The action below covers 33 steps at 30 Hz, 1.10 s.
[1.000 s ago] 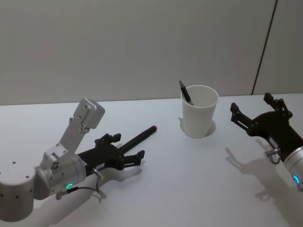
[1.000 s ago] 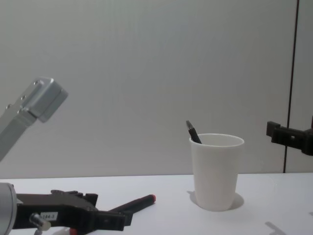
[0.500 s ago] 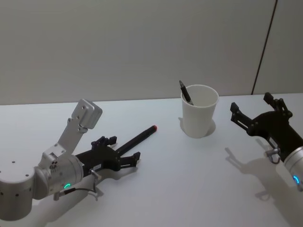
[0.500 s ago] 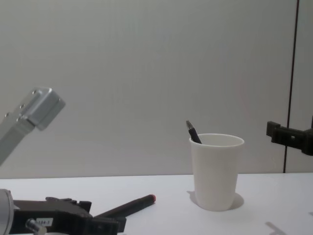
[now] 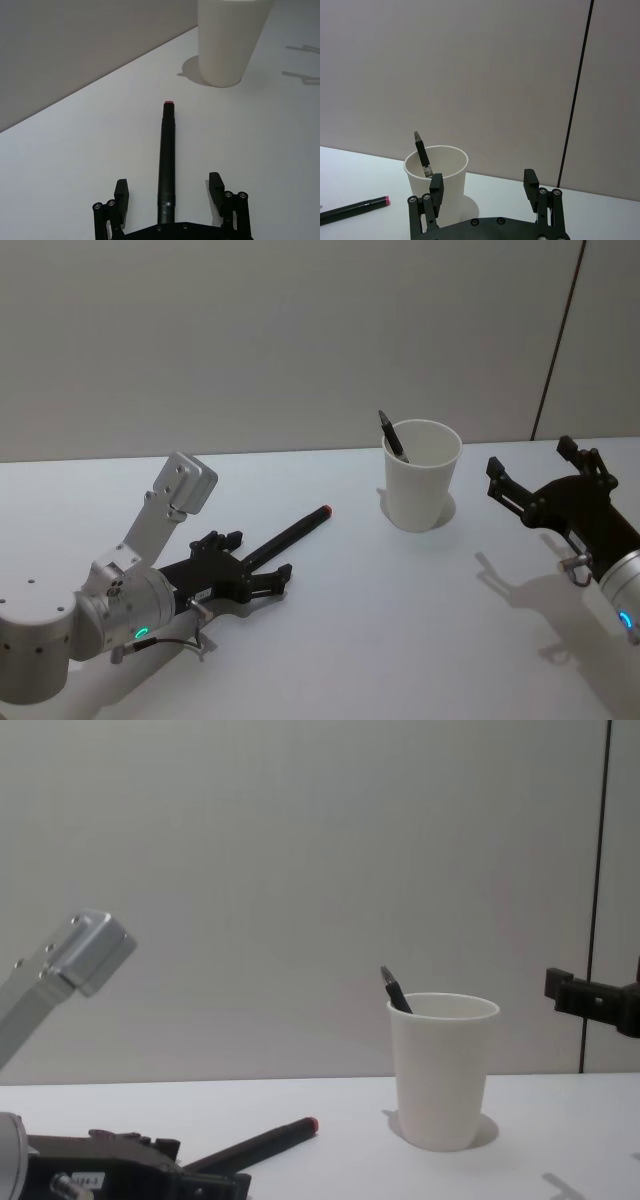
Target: Place the pen into the pen holder.
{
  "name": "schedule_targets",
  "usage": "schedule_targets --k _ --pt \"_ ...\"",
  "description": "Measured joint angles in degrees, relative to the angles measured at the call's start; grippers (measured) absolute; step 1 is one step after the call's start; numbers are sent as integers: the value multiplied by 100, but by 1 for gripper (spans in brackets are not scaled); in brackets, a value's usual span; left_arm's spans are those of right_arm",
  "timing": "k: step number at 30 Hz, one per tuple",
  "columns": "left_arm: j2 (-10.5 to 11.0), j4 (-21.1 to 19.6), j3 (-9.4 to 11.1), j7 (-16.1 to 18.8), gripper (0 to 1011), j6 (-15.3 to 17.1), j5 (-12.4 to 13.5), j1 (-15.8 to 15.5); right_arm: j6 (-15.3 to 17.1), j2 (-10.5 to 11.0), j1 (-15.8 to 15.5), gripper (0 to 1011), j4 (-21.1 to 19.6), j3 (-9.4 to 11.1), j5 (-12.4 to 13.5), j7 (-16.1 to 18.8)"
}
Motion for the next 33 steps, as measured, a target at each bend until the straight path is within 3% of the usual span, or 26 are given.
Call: schedule_targets --k 12,25,33 --pt "-21 36 8 8 984 49 40 -36 0 0 0 1001 0 0 0 0" --pt "-29 50 14 11 638 67 59 -49 0 0 0 1001 0 0 0 0" --pt "-31 54 14 17 520 75 65 -53 0 0 0 1001 0 0 0 0"
